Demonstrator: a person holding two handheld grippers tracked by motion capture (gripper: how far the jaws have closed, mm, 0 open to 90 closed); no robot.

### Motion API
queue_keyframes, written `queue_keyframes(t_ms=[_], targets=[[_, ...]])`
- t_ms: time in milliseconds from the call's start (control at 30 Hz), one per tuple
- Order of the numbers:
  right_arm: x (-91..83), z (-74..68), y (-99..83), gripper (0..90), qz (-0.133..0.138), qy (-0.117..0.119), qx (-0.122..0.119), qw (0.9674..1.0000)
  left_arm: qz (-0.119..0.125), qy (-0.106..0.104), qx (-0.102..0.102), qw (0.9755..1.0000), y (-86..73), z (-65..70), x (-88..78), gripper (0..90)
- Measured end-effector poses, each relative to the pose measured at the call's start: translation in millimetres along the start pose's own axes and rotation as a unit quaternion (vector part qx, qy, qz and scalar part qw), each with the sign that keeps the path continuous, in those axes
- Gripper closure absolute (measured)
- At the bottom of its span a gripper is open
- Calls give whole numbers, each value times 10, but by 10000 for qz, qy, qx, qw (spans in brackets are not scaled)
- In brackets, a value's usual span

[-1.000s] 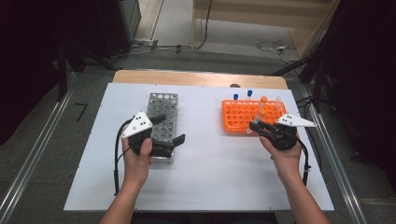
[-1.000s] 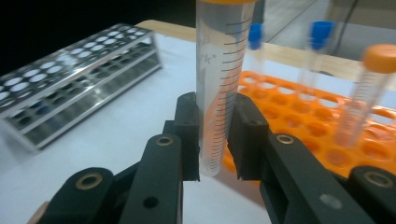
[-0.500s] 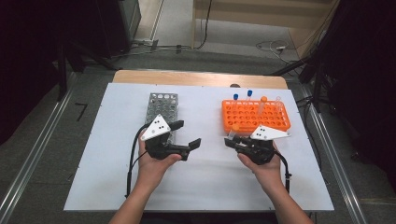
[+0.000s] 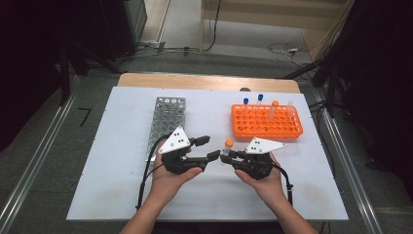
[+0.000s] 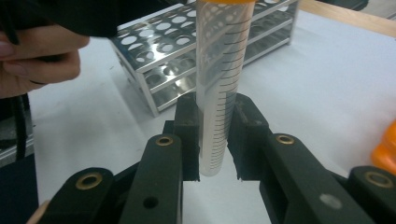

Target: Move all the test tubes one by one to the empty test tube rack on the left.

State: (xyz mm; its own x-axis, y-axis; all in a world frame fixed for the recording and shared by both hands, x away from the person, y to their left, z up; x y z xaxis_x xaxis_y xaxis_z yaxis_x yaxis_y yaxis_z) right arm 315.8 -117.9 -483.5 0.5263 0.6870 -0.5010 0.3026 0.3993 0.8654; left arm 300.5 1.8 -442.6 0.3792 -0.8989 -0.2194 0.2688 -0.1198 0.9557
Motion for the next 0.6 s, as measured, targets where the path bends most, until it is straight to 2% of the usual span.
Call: queue_keyframes(t_ms=[233, 467, 600], targets=[[29, -180, 19, 724, -43, 121, -251, 9996, -187, -161, 49, 9997, -53, 66, 98, 531], [45, -258, 20, 724, -40, 161, -390, 9991, -291, -304, 105, 9991, -83, 112, 140, 692], [49, -261, 17, 724, -31, 188, -381, 9991, -319, -217, 147, 9991, -88, 101, 138, 738]])
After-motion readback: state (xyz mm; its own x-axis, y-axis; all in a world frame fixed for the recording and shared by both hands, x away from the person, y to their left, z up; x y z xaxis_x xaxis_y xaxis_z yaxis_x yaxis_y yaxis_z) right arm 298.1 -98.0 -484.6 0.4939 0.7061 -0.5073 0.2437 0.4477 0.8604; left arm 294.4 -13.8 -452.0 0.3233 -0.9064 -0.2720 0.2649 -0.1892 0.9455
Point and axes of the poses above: each handheld gripper's, and its own axes: x roughly forward along the jaws, y roughly out of its top, z roughly to its right, the point moved 8 cm from there along x, roughly forward along the jaws, and after that the axes turned 10 degrees about -y, right-handed, at the moved point
